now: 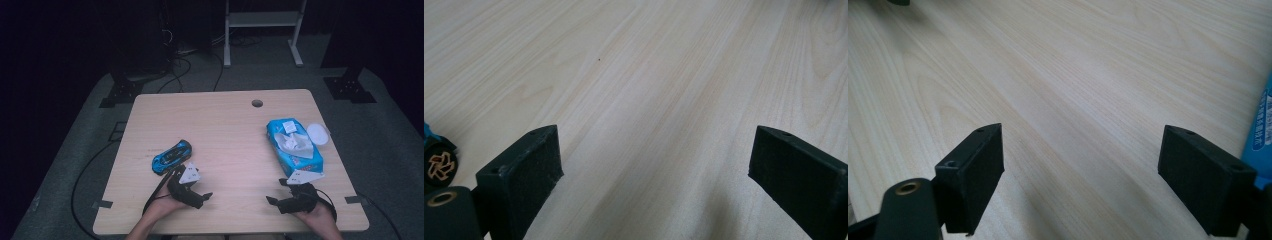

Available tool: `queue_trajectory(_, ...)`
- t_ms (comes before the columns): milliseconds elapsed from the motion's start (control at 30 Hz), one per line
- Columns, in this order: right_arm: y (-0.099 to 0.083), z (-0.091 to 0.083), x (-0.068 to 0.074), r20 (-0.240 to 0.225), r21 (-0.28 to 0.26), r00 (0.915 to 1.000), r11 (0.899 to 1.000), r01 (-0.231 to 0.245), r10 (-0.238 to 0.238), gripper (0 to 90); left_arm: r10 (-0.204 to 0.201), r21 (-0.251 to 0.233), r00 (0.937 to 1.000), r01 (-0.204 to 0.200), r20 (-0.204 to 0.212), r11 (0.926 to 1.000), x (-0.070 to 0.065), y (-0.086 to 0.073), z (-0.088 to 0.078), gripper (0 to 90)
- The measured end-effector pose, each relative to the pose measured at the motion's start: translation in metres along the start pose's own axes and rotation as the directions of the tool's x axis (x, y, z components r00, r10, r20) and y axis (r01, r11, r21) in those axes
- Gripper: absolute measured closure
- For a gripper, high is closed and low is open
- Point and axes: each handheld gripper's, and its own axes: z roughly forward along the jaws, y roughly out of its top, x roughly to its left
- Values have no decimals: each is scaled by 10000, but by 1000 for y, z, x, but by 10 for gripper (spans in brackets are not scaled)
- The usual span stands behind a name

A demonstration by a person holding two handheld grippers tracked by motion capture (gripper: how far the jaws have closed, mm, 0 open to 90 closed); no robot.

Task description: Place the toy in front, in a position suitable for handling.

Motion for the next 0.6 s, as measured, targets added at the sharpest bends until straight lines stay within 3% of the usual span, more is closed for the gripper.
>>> queue_trajectory(333,1,0,0,6,-34,10000,10000,-48,48,176,-103,245,9999,102,68,9996,2,6,-1,61)
queue_trajectory(600,3,0,2,73,-21,10000,10000,-8,8,175,15,281,9992,-3,-409,9996,25,17,-19,60)
